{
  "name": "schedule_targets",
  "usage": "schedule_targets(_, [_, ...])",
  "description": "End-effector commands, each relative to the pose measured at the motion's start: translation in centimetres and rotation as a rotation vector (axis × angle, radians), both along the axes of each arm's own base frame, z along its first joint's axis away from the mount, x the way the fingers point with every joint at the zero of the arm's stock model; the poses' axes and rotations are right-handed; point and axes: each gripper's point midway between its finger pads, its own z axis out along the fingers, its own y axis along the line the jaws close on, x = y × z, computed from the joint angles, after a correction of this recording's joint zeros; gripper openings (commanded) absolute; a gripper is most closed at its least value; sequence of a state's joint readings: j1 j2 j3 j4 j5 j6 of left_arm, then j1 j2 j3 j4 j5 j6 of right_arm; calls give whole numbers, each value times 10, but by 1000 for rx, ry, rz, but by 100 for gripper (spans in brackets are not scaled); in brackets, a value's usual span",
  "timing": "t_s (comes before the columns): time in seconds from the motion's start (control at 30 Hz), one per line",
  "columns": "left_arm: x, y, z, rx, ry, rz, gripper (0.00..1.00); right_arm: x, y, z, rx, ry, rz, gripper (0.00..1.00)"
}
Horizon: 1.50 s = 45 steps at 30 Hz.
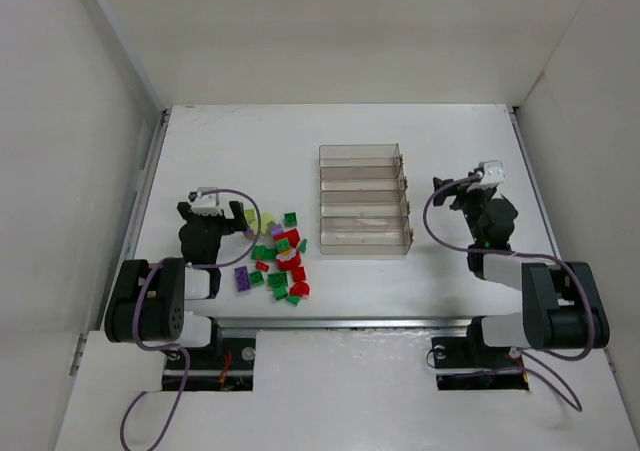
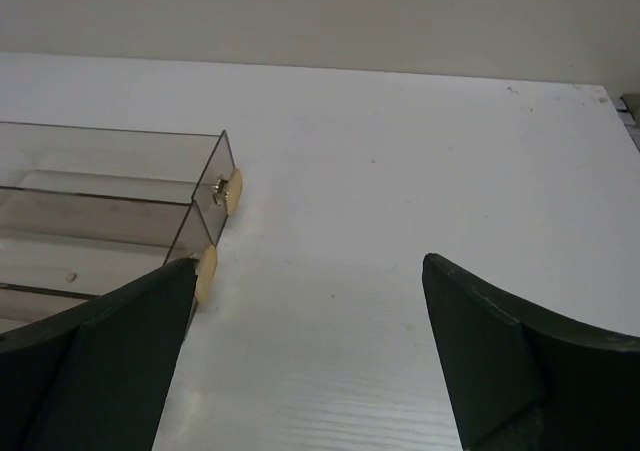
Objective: Sort the legos into containers by color
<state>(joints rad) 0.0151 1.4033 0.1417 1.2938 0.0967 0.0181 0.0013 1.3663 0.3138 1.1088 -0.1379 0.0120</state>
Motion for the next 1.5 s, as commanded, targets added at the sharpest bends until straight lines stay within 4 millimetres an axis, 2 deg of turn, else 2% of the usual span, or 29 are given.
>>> schedule_targets(0.0, [12,1,71,-9,-273,4,99,8,20,41,-57,-32,116,100])
schedule_targets(0.1, [12,0,69,-13,-263,20,99,11,34,82,-159,-77,150,100])
schedule_targets(0.13, [12,1,69,4,-264,21,99,11,36,108,-198,-135,134,100])
schedule_targets(0.2, [-1,-26,89,56,-345,-133,99,0,38,156,-292,-253,89,100])
schedule_targets(0.23, [-7,-37,77,105,-279,-222,99,-3,39,178,-289,-288,55,100])
schedule_targets(0.27, [-19,-48,123,241,-380,-330,99,-5,39,215,-291,-313,40,100])
schedule_targets(0.3, [-31,-81,129,384,-373,-555,99,-5,39,233,-312,-309,32,100])
schedule_targets(0.33, [-31,-90,150,469,-343,-613,99,-8,47,251,-346,-296,18,100])
schedule_targets(0.37, [-38,-89,186,579,-443,-576,99,-15,48,303,-393,-341,-21,100])
schedule_targets(0.4, [-30,-72,207,589,-452,-433,99,-2,49,283,-546,-224,-57,100])
schedule_targets(0.43, [-23,-63,235,629,-480,-348,99,0,44,294,-582,-170,-235,100])
schedule_targets(0.47, [-20,-47,251,629,-471,-252,99,-6,38,291,-568,-132,-312,100])
schedule_targets(0.53, [8,-13,248,659,-310,-64,100,3,36,296,-455,-60,-483,100])
schedule_targets(0.57, [14,-6,260,641,-217,-41,100,-1,38,294,-383,-17,-551,100])
schedule_targets(0.6, [32,-3,237,631,-80,-53,100,1,54,321,-315,-45,-475,100])
schedule_targets(0.63, [37,-3,228,611,5,-67,100,11,89,273,-371,128,-287,100])
schedule_targets(0.67, [39,-9,217,576,79,-109,100,13,120,266,-341,162,-111,100])
schedule_targets(0.7, [34,-13,208,563,171,-160,100,9,168,259,-281,182,145,100])
schedule_targets(0.8, [30,-27,180,402,225,-188,100,6,230,214,-179,303,355,100])
schedule_targets(0.83, [25,-28,175,374,219,-201,100,5,243,203,-165,333,389,100])
schedule_targets(0.87, [15,-37,181,361,176,-248,100,6,259,174,-152,417,424,100])
schedule_targets(0.9, [8,-43,175,351,169,-287,100,-2,275,164,-132,461,511,100])
schedule_targets(0.93, [-2,-49,152,419,188,-365,100,-7,286,156,-124,493,556,100])
schedule_targets(1.0, [-19,-61,128,498,206,-505,99,-9,293,144,-80,550,559,99])
schedule_targets(1.07, [-30,-62,79,568,361,-602,88,-14,297,128,-54,583,580,99])
schedule_targets(1.13, [-37,-59,50,587,497,-665,81,-18,299,131,-23,565,601,99])
schedule_targets(1.2, [-44,-60,27,555,655,-729,77,-24,301,119,-25,590,605,99])
schedule_targets(1.37, [-49,-74,8,534,721,-823,81,-30,304,105,-46,615,597,99])
schedule_targets(1.47, [-49,-71,-9,582,759,-794,79,-32,302,95,-55,636,594,99])
